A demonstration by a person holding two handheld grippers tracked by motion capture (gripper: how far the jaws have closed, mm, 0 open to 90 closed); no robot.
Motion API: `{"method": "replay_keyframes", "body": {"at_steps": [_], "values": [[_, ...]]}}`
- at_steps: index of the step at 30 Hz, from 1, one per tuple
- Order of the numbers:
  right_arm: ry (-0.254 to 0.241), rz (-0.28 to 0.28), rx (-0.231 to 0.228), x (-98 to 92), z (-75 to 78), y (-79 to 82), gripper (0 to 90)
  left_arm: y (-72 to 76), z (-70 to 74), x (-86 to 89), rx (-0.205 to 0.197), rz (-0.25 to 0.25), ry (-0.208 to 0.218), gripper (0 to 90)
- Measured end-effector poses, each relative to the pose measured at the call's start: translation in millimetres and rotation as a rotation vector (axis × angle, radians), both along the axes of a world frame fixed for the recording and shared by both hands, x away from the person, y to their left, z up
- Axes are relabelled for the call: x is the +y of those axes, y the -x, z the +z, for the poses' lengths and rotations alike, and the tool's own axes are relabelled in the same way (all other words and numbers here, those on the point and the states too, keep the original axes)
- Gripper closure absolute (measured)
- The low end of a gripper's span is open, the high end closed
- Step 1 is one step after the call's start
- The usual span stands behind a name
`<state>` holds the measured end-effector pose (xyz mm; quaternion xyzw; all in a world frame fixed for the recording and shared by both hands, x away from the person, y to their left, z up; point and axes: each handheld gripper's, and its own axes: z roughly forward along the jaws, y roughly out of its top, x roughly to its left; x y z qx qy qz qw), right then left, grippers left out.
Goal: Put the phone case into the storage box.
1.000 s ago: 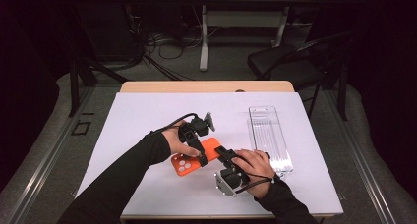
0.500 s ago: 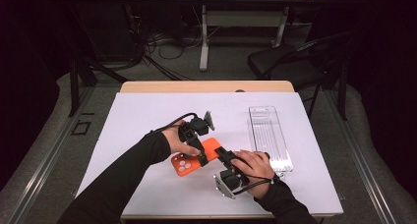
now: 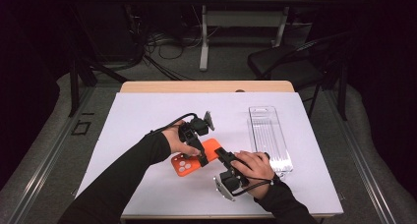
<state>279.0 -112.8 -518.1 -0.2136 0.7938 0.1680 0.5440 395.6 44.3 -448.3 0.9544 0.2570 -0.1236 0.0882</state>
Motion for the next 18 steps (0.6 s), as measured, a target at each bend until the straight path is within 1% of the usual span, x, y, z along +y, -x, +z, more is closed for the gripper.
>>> {"method": "replay_keyframes", "body": {"at_steps": [8, 14, 18], "values": [[-0.001, 0.01, -0.029, -1.0, 0.6, 0.2, 79.4, -0.8, 1.8, 1.5, 0.011, 0.007, 0.008, 16.3], [0.009, 0.012, -0.035, -1.2, 0.3, 0.6, 79.6, -1.1, 1.0, 1.4, 0.014, 0.009, 0.008, 16.2], [0.011, 0.015, -0.032, -1.4, 0.3, 0.1, 79.8, -1.4, -0.1, 1.1, 0.018, 0.015, 0.015, 16.2]]}}
